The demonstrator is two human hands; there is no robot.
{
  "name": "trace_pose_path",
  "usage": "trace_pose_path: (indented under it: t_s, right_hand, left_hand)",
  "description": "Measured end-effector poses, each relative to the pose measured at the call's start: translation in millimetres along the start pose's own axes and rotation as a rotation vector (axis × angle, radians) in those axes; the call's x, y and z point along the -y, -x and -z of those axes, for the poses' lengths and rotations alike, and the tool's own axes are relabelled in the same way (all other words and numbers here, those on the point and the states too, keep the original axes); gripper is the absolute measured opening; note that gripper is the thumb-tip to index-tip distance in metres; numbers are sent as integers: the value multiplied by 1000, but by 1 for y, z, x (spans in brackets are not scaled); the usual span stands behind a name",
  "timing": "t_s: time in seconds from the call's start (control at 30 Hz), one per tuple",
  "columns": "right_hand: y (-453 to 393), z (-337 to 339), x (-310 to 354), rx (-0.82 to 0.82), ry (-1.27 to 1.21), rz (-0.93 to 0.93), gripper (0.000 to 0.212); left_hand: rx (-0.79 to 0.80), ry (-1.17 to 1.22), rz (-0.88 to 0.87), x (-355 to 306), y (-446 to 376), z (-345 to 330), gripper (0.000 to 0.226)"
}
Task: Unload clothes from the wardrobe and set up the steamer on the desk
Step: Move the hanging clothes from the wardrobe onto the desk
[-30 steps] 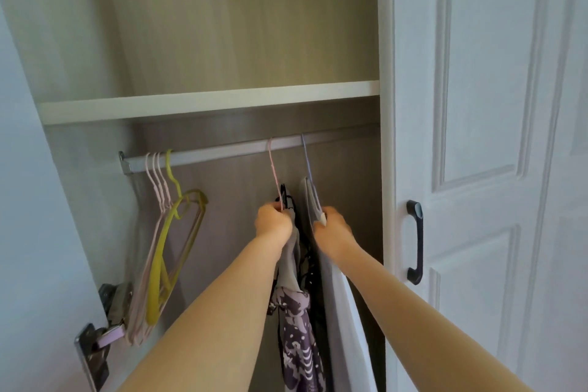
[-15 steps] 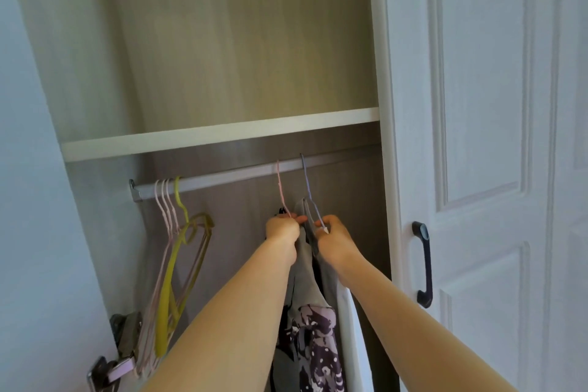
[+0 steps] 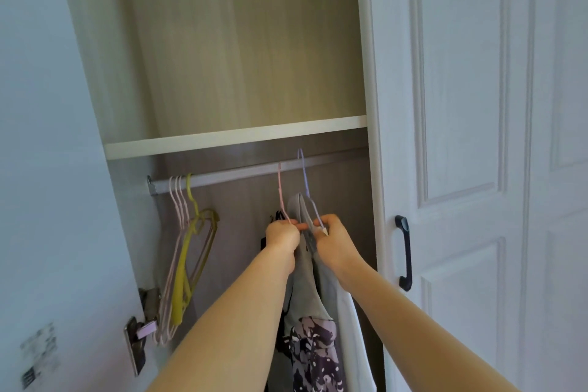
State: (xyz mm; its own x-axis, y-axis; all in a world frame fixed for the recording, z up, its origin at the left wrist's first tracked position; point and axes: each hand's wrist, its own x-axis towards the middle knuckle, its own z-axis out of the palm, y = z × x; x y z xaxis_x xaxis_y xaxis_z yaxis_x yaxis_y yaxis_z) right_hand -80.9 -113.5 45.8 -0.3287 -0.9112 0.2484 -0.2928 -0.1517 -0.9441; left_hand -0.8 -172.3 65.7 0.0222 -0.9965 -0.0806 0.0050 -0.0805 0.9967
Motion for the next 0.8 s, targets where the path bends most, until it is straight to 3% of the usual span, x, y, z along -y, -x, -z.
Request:
trace_pose_path:
  t_s: [0.37,0.6,0.8]
  right_hand:
    - [96,18,-14,34,76,-131,13]
    - [174,45,21,1,38,-137,16]
    - [254,71,61,-56,9,-140,22]
  left_hand:
    - [36,-33,-42,36,83,24,22]
    - [100,83,-6,36,176,41,6]
    - [201,201,-53,31,270,74,14]
